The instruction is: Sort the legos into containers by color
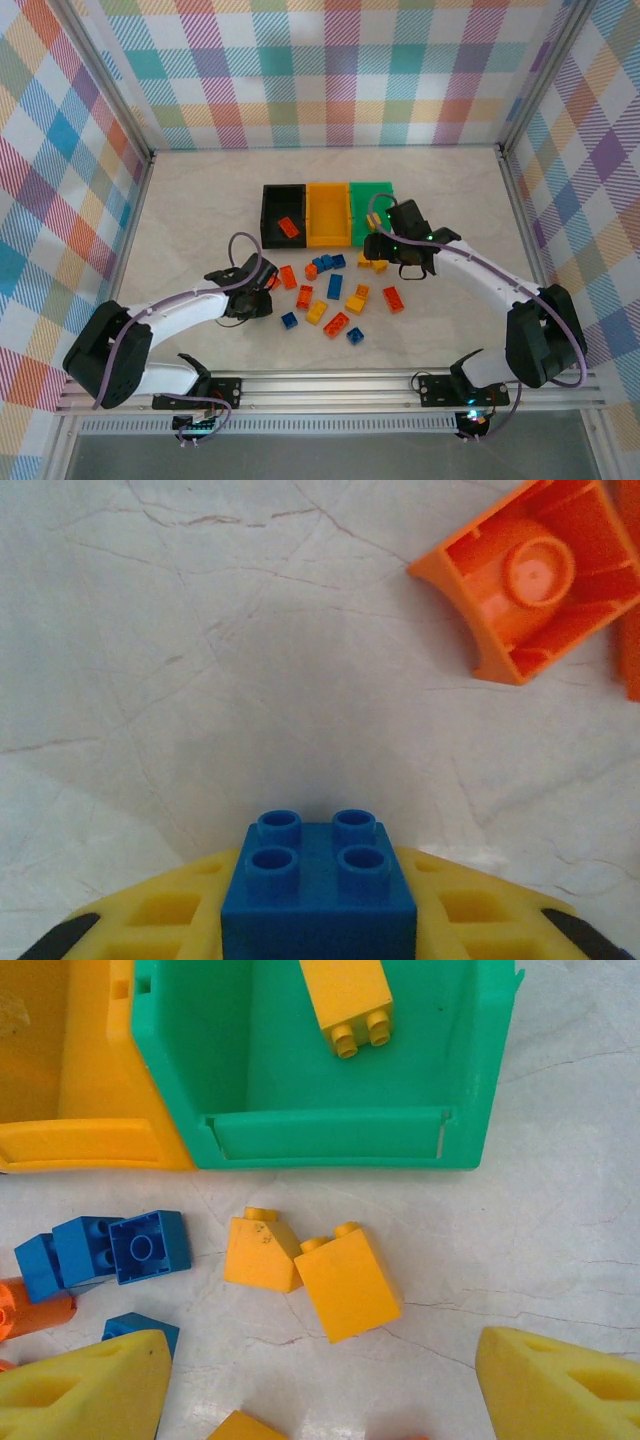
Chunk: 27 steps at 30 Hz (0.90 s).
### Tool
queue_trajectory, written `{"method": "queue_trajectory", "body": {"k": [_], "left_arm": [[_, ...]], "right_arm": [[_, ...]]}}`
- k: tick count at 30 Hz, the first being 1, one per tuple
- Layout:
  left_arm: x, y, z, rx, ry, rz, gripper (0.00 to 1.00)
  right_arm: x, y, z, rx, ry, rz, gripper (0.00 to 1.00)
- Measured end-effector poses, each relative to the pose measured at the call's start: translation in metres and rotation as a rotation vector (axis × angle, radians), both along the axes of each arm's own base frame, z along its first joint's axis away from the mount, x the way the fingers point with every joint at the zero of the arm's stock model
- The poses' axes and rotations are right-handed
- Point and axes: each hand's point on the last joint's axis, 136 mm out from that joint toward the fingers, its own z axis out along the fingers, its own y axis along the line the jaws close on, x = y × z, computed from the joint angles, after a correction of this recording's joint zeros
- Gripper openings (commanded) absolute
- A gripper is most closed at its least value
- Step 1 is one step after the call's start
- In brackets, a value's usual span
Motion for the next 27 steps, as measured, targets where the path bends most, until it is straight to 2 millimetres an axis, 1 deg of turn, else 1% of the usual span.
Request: {"method": "queue_trajectory", "body": {"k": [3,5,6,8,10,12,13,15,18,22,25,27], "left_arm": [[0.003,-0.008,0.013,-0.037,-0.019,-0.012,0.28],[0.013,-0.018,0.029,-0.069,-0.045,-0.018,0.28],[0.021,-0.025,0.041,-0.093,-0.071,-0.021,0.28],[0.039,-0.039,0.067,-0.130,-0.120,-0.025,0.28],[0.067,-0.059,0.098,-0.174,-0.183,-0.032,0.28],[0.094,-0.080,0.123,-0.210,-0.238,-0.045,0.28],[0.108,-0.091,0.134,-0.224,-0.262,-0.053,0.27],[0.134,-0.110,0.146,-0.240,-0.295,-0.066,0.27],[0.168,-0.135,0.149,-0.237,-0.311,-0.084,0.27],[0.207,-0.160,0.138,-0.207,-0.313,-0.100,0.27],[0.228,-0.173,0.125,-0.181,-0.300,-0.106,0.26],[0.237,-0.179,0.115,-0.162,-0.288,-0.110,0.26]], "right_arm": [[0.000,0.000,0.001,0.002,-0.001,-0.003,0.80],[0.000,0.000,0.002,0.004,-0.005,-0.003,0.80],[0.000,0.000,0.003,0.005,-0.007,-0.003,0.80],[0.000,0.000,0.004,0.007,-0.010,-0.004,0.80],[0.000,-0.001,0.005,0.010,-0.011,-0.007,0.80],[0.000,-0.001,0.005,0.010,-0.011,-0.007,0.80],[0.000,-0.002,0.004,0.009,-0.009,-0.009,0.80],[-0.001,-0.003,0.002,0.006,-0.004,-0.011,0.80],[-0.003,-0.005,-0.002,0.002,0.004,-0.015,0.81],[-0.003,-0.007,-0.001,0.004,0.004,-0.023,0.80],[-0.004,-0.008,0.001,0.009,-0.002,-0.026,0.81],[-0.005,-0.008,0.002,0.014,-0.006,-0.029,0.80]]}}
